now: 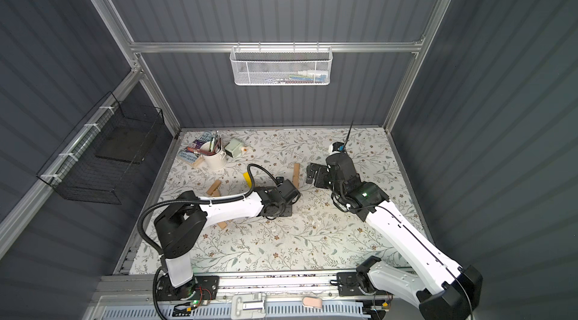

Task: Assemble the letter k with building blocks
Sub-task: Assemble the building block at the center of the board.

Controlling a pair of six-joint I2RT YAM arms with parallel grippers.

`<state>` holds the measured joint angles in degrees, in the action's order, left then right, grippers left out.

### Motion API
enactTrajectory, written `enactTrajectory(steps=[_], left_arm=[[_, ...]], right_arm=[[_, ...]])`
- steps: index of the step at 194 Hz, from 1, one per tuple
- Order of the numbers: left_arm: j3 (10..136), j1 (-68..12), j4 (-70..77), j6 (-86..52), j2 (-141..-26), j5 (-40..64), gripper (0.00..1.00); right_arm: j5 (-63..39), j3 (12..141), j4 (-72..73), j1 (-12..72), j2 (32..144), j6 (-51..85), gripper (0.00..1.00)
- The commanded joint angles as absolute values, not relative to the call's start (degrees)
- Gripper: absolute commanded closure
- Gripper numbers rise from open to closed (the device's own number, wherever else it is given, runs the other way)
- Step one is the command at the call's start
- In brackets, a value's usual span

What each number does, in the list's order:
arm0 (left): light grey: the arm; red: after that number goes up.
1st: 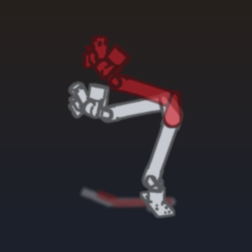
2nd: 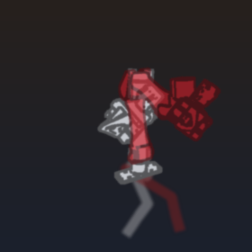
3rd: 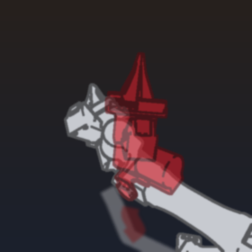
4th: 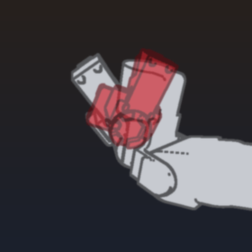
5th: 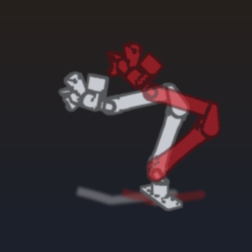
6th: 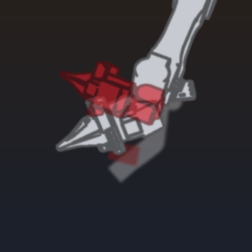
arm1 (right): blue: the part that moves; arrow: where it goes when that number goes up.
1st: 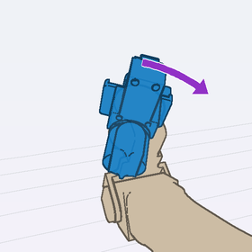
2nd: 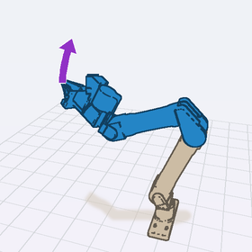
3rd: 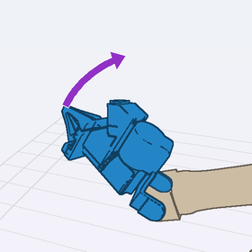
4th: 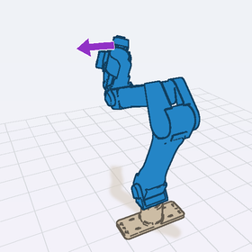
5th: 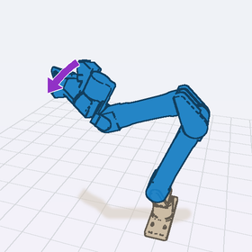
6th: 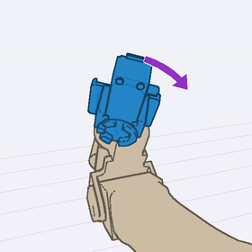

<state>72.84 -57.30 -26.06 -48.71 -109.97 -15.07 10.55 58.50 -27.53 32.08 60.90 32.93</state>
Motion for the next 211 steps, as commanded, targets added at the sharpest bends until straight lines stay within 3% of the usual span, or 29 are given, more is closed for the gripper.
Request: enactTrajectory(steps=[1, 61, 113, 138, 211], left_arm=[[77.2, -57.3, -26.4, -48.6, -112.8, -16.3, 0.88], [84.2, -57.1, -26.4, -49.7, -119.1, -15.9, 0.84], [85.4, -57.2, -26.5, -49.8, -120.5, -15.6, 0.68], [85.4, -57.3, -26.6, -49.7, -120.5, -15.6, 0.67], [79.9, -57.1, -21.0, -46.0, -110.1, -16.6, 0.65]], right_arm=[[11.8, 57.7, -28.6, 31.7, 60.5, 33.1, 0.01], [11.8, 57.5, -28.9, 31.4, 60.1, 32.6, 0.01], [11.6, 57.1, -28.8, 31.1, 59.8, 32.6, 0.01], [11.2, 57.0, -28.7, 31.1, 60.0, 32.7, 0.01], [10.6, 57.5, -30.2, 31.1, 59.8, 34.6, 0.01]])
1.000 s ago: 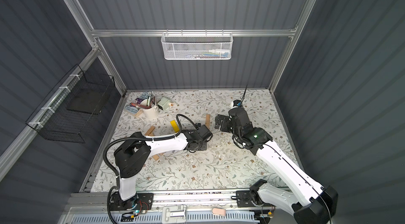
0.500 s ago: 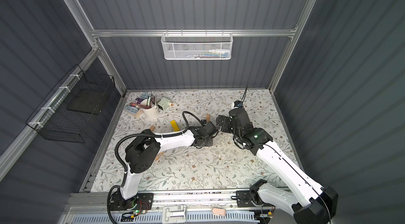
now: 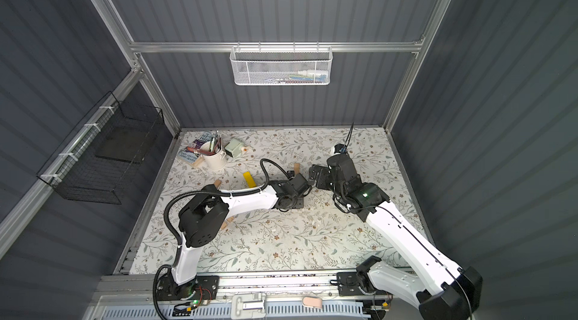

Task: Assemble the letter k with building blocks
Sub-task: Assemble the building block at the center of the board.

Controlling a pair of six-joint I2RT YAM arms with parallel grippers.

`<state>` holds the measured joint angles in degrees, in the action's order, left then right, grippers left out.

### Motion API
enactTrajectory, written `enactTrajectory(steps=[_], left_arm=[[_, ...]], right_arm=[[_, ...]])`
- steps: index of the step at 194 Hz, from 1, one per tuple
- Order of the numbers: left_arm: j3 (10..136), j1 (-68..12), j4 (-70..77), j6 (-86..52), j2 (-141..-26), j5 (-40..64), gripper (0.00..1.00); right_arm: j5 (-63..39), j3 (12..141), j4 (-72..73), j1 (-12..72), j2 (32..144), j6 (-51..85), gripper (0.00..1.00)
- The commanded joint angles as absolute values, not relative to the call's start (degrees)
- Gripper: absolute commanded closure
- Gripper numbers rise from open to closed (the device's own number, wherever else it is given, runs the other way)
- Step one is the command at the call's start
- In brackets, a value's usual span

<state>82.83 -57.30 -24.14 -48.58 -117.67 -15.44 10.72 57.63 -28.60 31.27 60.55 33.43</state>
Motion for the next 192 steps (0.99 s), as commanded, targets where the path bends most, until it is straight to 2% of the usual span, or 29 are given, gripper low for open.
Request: enactTrajectory(steps=[1, 29, 45, 60, 85, 116, 136, 147, 168, 192], left_arm=[[79.5, -57.0, -20.9, -45.7, -109.8, -16.7, 0.65], [72.5, -54.3, -15.6, -37.7, -98.3, -13.1, 0.62], [66.8, -50.0, -12.9, -31.4, -89.7, -6.3, 0.59], [60.8, -44.6, -10.4, -23.1, -82.5, 4.6, 0.5], [60.7, -38.6, -22.2, -8.3, -74.8, 8.3, 0.47], [59.6, -38.3, -31.3, 8.1, -65.8, 7.1, 0.43], [55.3, -38.3, -32.3, 17.2, -59.3, 9.4, 0.36], [52.7, -38.3, -32.3, 21.6, -55.4, 11.5, 0.25], [47.9, -38.3, -31.6, 27.9, -49.8, 15.4, 0.15], [44.6, -38.3, -30.2, 30.2, -47.0, 16.9, 0.03]], right_arm=[[10.6, 57.6, -30.2, 31.1, 59.9, 34.7, 0.01], [10.2, 57.5, -31.2, 31.1, 60.7, 36.4, 0.02], [9.5, 57.7, -31.9, 31.2, 62.6, 38.2, 0.09], [9.3, 58.9, -33.7, 31.1, 66.3, 40.2, 0.19], [8.2, 61.9, -37.8, 31.5, 74.1, 42.7, 0.3], [7.9, 63.6, -37.7, 34.9, 82.4, 44.8, 0.39], [9.6, 64.4, -35.9, 37.4, 86.7, 45.7, 0.41], [9.4, 65.0, -34.7, 38.2, 89.4, 45.6, 0.41], [10.3, 67.5, -34.6, 39.8, 94.4, 45.1, 0.43], [11.6, 69.2, -33.9, 41.3, 98.6, 44.9, 0.45]])
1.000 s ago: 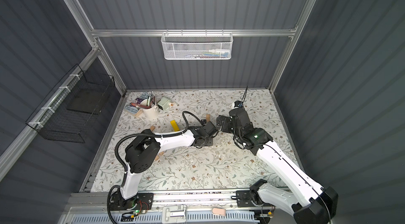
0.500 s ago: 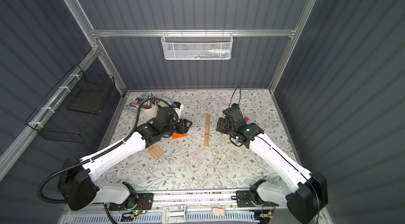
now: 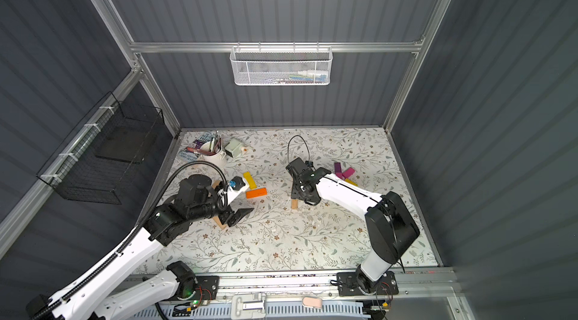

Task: Assemble the letter k with building blocks
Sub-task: Assemble the building block at the center of the board.

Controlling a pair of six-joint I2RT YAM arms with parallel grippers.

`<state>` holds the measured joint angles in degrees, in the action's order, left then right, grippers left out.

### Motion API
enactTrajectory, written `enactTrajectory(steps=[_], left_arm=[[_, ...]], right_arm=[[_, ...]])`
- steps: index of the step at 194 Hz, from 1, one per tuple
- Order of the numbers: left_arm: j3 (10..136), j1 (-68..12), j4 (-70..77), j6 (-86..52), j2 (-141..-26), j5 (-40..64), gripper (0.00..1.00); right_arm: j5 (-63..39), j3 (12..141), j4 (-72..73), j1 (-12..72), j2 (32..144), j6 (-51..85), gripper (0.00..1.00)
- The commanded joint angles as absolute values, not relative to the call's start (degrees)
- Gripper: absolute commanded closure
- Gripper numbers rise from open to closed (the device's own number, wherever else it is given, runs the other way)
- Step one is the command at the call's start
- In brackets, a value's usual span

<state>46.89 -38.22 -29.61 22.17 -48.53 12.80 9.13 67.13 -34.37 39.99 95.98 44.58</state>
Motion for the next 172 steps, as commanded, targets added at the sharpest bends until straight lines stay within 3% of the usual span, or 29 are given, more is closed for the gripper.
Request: enactTrajectory(steps=[1, 172], left_arm=[[44.6, -38.3, -30.2, 30.2, -47.0, 16.9, 0.03], [45.3, -38.3, -32.9, 30.6, -49.2, 14.6, 0.0]], right_arm=[[11.7, 69.3, -33.8, 41.2, 98.7, 44.9, 0.45], [12.4, 74.2, -30.2, 41.8, 111.2, 44.6, 0.61]])
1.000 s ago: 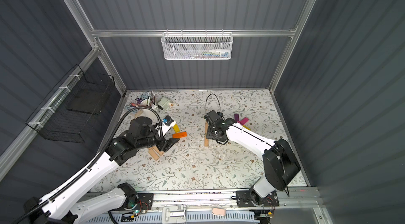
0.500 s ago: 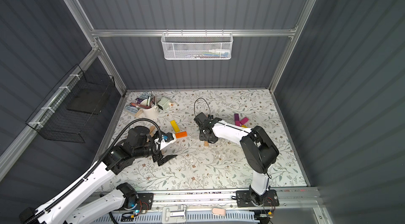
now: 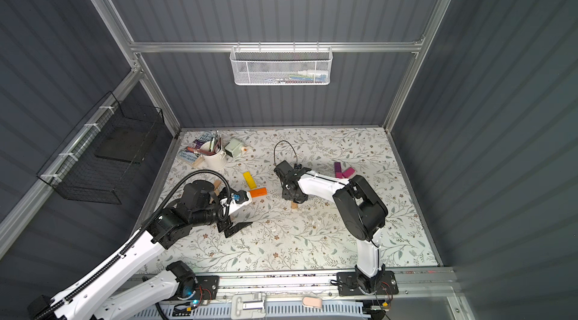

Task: Assemble the letter k with building blocks
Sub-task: Assemble the building block at the center of the board.

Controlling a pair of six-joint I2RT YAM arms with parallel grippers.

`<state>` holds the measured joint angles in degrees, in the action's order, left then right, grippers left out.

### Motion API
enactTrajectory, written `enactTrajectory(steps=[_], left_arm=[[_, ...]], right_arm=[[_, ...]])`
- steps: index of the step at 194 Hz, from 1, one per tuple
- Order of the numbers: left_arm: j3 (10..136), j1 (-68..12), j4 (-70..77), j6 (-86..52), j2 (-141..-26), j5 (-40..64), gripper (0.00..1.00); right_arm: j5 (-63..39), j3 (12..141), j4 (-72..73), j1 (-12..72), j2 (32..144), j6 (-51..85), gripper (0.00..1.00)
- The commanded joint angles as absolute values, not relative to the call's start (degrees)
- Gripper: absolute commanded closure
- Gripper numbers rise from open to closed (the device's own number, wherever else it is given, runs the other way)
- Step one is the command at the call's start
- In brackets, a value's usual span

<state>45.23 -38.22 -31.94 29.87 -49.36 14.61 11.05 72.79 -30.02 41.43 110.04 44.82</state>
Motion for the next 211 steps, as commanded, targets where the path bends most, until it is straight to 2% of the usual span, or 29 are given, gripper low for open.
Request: enactTrajectory(steps=[1, 111, 211], left_arm=[[45.3, -38.3, -32.9, 30.6, -49.3, 14.6, 0.0], [45.4, -38.3, -32.9, 30.4, -50.0, 13.7, 0.0], [45.5, -38.3, -33.0, 30.4, -50.8, 13.5, 0.0]], right_arm=[[12.4, 74.2, -30.2, 41.8, 111.2, 44.6, 0.62], [13.6, 74.7, -30.4, 41.7, 112.2, 43.4, 0.69], [14.6, 76.1, -31.8, 41.7, 113.5, 41.9, 0.7]])
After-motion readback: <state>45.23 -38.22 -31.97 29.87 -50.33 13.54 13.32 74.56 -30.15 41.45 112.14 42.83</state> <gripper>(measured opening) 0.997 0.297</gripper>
